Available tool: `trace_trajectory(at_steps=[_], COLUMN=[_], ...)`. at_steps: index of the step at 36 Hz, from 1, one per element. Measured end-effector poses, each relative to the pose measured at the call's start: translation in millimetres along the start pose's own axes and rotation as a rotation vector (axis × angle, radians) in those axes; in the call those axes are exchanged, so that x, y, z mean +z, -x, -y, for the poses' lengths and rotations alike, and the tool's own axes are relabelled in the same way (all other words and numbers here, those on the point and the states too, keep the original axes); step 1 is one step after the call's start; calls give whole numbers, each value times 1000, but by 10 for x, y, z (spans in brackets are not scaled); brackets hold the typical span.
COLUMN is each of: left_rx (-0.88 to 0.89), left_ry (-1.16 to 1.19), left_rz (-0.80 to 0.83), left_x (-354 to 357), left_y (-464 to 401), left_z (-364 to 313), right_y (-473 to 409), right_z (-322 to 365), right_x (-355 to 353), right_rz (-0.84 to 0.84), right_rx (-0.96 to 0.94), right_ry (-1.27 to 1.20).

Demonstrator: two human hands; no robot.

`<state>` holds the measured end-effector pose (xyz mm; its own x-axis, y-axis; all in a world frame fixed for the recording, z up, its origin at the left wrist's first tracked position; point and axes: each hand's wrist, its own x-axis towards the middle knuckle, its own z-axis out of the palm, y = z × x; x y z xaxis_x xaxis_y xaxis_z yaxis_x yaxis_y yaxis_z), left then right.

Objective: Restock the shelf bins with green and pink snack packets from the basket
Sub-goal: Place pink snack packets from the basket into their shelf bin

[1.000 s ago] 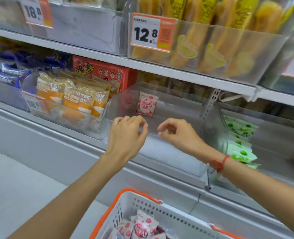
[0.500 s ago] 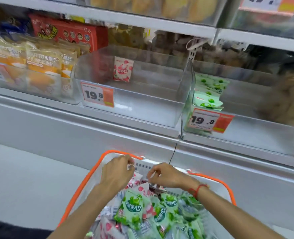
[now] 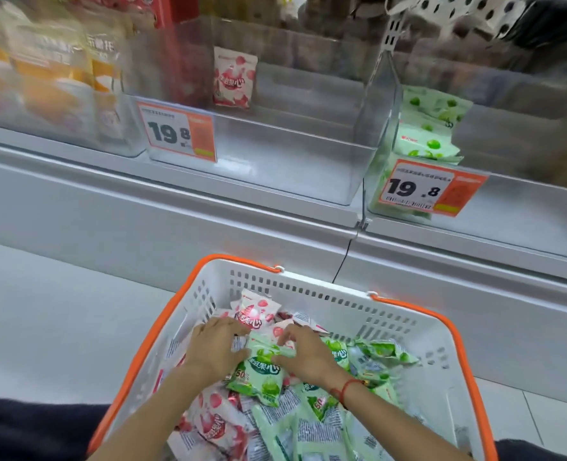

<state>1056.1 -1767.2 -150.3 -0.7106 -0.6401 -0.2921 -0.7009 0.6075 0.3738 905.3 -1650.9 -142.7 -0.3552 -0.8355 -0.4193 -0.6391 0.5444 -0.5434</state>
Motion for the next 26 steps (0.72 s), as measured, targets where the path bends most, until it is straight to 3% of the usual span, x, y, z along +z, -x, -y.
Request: trace_trajectory(at_steps=[7,11,15,18,21,26], left_rx=[124,156,154,143,136,138], left_ry=[-48,-36,-174,-198,-88,426], left_rz=[-99,-104,169,258,246,233], left_x=[17,-16,-104,-42,-44,-386], left_y=[51,68,138,217,249,225], left_z=[-101,-166,-273,-323,-366,-612], right_y=[146,191,250,352,419,584], right_z=[-39,-25,-53,-39,3,109], right_x=[-54,-60,-221,-224,-270,-858], right_rz=[-32,34,139,185,200,277], right_rx=[24,47,70,111,84,33], right_ry=[179,74,1,-43,-86,-260])
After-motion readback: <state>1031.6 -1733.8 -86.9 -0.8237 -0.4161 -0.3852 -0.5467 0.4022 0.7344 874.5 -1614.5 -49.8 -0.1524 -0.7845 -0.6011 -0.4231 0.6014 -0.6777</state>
